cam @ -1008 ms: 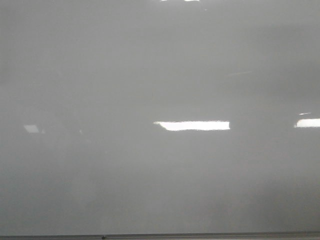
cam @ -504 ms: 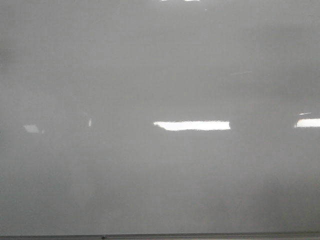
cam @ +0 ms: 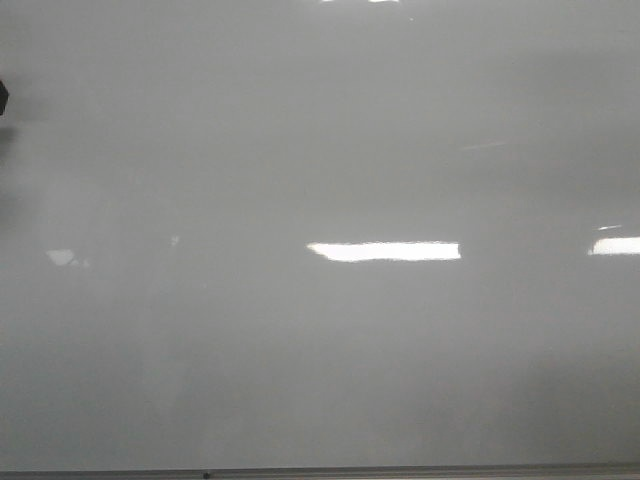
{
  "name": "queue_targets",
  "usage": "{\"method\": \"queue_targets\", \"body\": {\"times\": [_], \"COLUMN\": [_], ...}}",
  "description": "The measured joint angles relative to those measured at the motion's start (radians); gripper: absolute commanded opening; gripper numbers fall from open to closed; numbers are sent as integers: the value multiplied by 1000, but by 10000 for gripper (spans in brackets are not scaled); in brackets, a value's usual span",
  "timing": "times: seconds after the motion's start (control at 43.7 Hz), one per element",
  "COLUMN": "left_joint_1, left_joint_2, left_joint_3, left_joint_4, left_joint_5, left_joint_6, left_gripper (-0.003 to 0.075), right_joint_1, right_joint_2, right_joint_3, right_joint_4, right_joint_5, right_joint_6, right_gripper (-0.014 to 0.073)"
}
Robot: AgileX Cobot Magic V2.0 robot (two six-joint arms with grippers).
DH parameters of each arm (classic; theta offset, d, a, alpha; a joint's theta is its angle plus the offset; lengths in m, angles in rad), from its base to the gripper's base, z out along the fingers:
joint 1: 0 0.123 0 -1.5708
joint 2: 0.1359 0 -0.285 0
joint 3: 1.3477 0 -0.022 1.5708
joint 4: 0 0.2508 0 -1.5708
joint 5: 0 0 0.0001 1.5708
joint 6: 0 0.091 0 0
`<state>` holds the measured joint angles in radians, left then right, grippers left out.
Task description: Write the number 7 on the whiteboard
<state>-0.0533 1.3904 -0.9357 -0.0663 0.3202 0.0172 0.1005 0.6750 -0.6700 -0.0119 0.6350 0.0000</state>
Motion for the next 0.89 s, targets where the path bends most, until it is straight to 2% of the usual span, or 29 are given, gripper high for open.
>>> {"method": "queue_targets", "body": {"times": [0.137,0.573,0.893], "left_joint_1": [0,0,0], "left_joint_2": [23,41,41], "left_joint_3": [0,-2,-9], "left_joint_4": [-1,-1,-1], "left_joint_5": [-29,-61,-42], "left_joint_6": [0,0,0], "left_gripper": [510,164,31], "right_joint_1": [0,0,0], "right_joint_2": [0,0,0], "right_joint_3": [0,0,0], "right_joint_4": [0,0,0], "right_joint_5": [0,0,0], "right_joint_6": [0,0,0], "right_gripper": [527,527,527]}}
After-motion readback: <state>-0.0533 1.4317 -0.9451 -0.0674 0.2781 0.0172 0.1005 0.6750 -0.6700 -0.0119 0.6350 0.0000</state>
